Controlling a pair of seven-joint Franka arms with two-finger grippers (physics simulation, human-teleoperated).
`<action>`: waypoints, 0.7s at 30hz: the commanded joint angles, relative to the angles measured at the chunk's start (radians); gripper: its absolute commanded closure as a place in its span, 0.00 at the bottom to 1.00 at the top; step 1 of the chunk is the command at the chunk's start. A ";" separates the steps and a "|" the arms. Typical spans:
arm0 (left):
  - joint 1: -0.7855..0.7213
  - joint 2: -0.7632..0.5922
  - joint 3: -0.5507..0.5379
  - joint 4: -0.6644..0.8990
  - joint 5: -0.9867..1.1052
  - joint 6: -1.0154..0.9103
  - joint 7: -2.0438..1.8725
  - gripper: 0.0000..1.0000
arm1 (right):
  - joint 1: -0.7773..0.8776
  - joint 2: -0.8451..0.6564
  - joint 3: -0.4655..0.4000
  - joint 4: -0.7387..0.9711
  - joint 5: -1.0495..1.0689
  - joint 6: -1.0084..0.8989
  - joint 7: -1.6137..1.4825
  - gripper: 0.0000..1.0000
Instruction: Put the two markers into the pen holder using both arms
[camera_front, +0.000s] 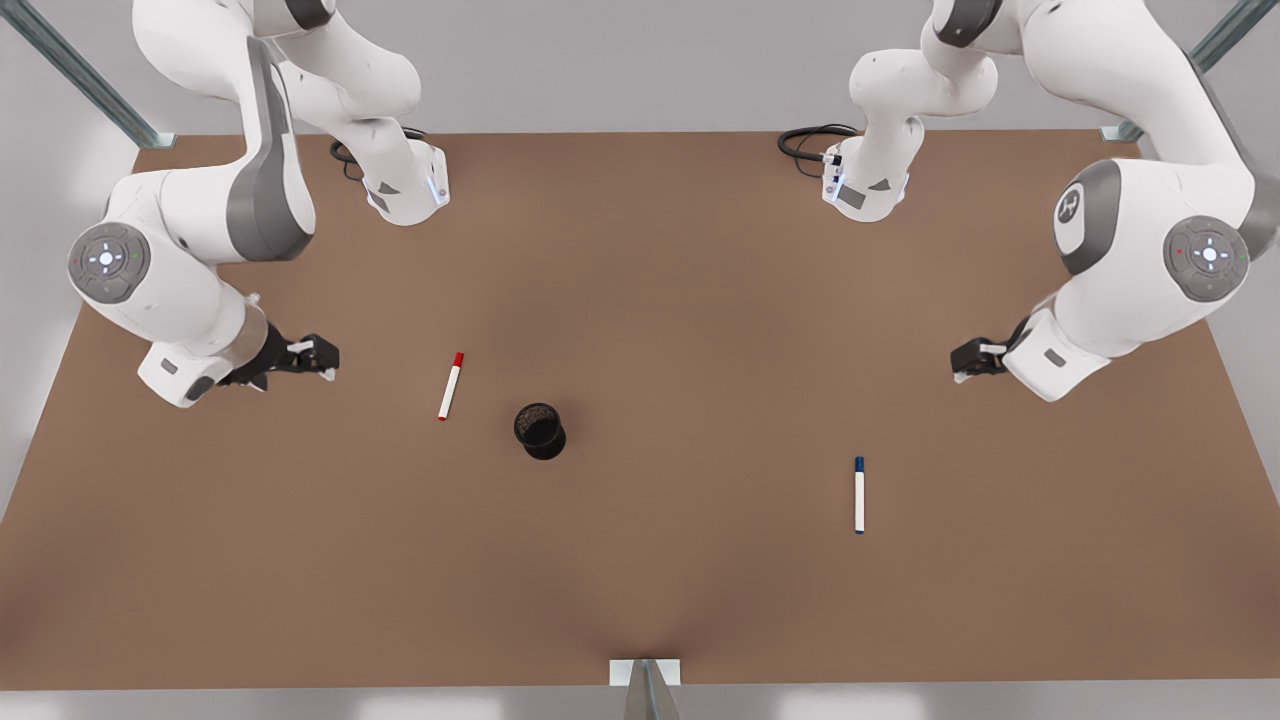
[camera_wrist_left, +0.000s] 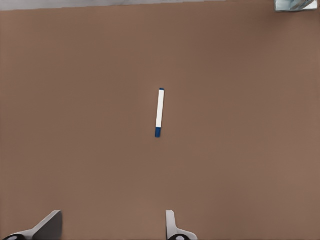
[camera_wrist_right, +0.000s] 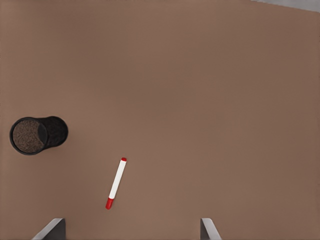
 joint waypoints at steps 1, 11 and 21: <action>-0.004 0.004 0.000 0.000 0.010 0.076 0.105 0.00 | 0.003 -0.001 0.001 0.000 0.001 0.063 -0.022 0.00; -0.026 0.422 0.003 -0.007 0.001 0.654 0.074 0.00 | -0.029 0.100 -0.001 -0.007 -0.010 0.161 -0.018 0.00; -0.049 0.621 0.003 -0.012 -0.002 0.783 0.016 0.00 | -0.013 0.108 0.090 -0.508 -0.001 0.541 0.448 0.00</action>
